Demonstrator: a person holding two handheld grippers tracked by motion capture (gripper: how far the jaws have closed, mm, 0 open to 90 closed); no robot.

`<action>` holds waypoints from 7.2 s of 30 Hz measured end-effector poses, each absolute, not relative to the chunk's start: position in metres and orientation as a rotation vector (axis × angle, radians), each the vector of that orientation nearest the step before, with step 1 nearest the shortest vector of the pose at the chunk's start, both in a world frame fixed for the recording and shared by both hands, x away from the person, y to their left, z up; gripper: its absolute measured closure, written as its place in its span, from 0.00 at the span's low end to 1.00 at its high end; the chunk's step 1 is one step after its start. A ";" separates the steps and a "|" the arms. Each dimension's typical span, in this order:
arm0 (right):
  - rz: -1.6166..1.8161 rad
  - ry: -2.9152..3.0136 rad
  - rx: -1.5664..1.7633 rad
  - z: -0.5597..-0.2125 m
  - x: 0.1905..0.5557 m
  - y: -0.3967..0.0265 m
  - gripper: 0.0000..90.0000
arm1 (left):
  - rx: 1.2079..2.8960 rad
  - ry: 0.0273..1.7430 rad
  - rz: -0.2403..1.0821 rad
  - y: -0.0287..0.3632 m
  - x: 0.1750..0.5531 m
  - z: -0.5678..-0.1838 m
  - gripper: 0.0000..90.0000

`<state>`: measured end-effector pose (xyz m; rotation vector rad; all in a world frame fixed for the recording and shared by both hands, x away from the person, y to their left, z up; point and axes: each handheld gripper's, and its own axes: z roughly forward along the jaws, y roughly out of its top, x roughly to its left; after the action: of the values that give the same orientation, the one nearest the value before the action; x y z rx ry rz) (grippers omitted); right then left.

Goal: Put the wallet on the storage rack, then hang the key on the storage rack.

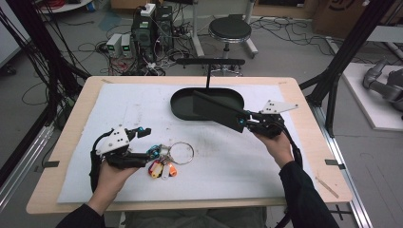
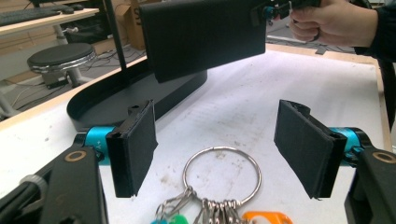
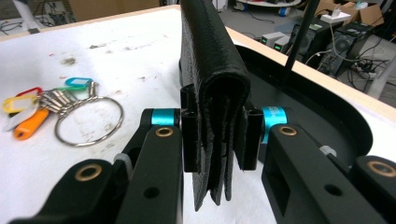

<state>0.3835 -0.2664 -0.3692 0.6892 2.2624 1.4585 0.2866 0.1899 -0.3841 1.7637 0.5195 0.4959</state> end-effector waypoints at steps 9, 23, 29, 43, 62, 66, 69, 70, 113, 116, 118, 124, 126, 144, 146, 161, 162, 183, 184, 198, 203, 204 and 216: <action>1.445 2.245 0.693 -0.365 0.405 -0.255 0.85 | 1.742 0.544 0.480 0.200 0.287 -0.394 0.33; 1.418 2.244 0.653 -0.356 0.434 -0.237 0.85 | 1.720 0.508 0.461 0.197 0.284 -0.394 0.32; 1.384 2.264 0.656 -0.359 0.447 -0.231 0.85 | 1.720 0.500 0.452 0.196 0.284 -0.394 0.32; 1.370 2.261 0.656 -0.381 0.471 -0.226 0.85 | 1.706 0.488 0.419 0.194 0.286 -0.396 0.32; 1.340 2.265 0.644 -0.407 0.491 -0.222 0.85 | 1.712 0.484 0.410 0.192 0.286 -0.399 0.32; 1.342 2.265 0.647 -0.411 0.493 -0.220 0.85 | 1.717 0.484 0.409 0.192 0.286 -0.399 0.32; 1.346 2.255 0.654 -0.413 0.494 -0.219 0.85 | 1.716 0.483 0.407 0.192 0.286 -0.399 0.32; 1.349 2.248 0.674 -0.415 0.495 -0.220 0.85 | 1.716 0.480 0.408 0.192 0.286 -0.399 0.32; 1.342 2.110 0.872 -0.363 0.444 -0.261 0.40 | 1.753 0.488 0.427 0.190 0.292 -0.402 0.31; 1.359 2.115 0.862 -0.358 0.424 -0.267 0.40 | 1.760 0.517 0.440 0.192 0.297 -0.404 0.31; 1.379 2.114 0.874 -0.357 0.412 -0.274 0.39 | 1.769 0.549 0.461 0.194 0.300 -0.406 0.31; 1.406 2.085 0.939 -0.362 0.379 -0.296 0.37 | 1.796 0.617 0.502 0.198 0.301 -0.413 0.30; 1.416 2.066 0.971 -0.366 0.372 -0.301 0.36 | 1.797 0.632 0.517 0.200 0.300 -0.414 0.30; 1.369 2.027 1.069 -0.396 0.335 -0.311 0.33 | 1.773 0.675 0.549 0.204 0.306 -0.412 0.27; 1.366 2.033 1.069 -0.396 0.332 -0.312 0.33 | 1.775 0.678 0.549 0.203 0.306 -0.412 0.26; 1.338 1.991 1.130 -0.403 0.327 -0.337 0.32 | 1.782 0.674 0.538 0.199 0.309 -0.414 0.26; 1.335 1.991 1.128 -0.403 0.327 -0.337 0.32 | 1.783 0.672 0.539 0.199 0.310 -0.414 0.26; 1.292 2.008 1.104 -0.407 0.326 -0.340 0.32 | 1.771 0.718 0.537 0.197 0.316 -0.419 0.26; 1.293 2.009 1.105 -0.407 0.327 -0.340 0.32 | 1.766 0.719 0.541 0.197 0.316 -0.418 0.26; 1.292 2.011 1.109 -0.407 0.328 -0.336 0.32 | 1.764 0.700 0.536 0.200 0.314 -0.416 0.26; 1.288 2.004 1.118 -0.408 0.329 -0.336 0.32 | 1.776 0.716 0.520 0.198 0.317 -0.418 0.26; 1.289 2.003 1.116 -0.408 0.329 -0.337 0.32 | 1.780 0.711 0.511 0.197 0.319 -0.417 0.26; 1.262 2.016 1.121 -0.412 0.328 -0.341 0.32 | 1.851 0.661 0.370 0.164 0.338 -0.413 0.30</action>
<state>0.3279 -0.3408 -0.4117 1.1205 2.0163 1.2624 0.3380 0.1644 -0.4130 1.8513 0.6605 0.3703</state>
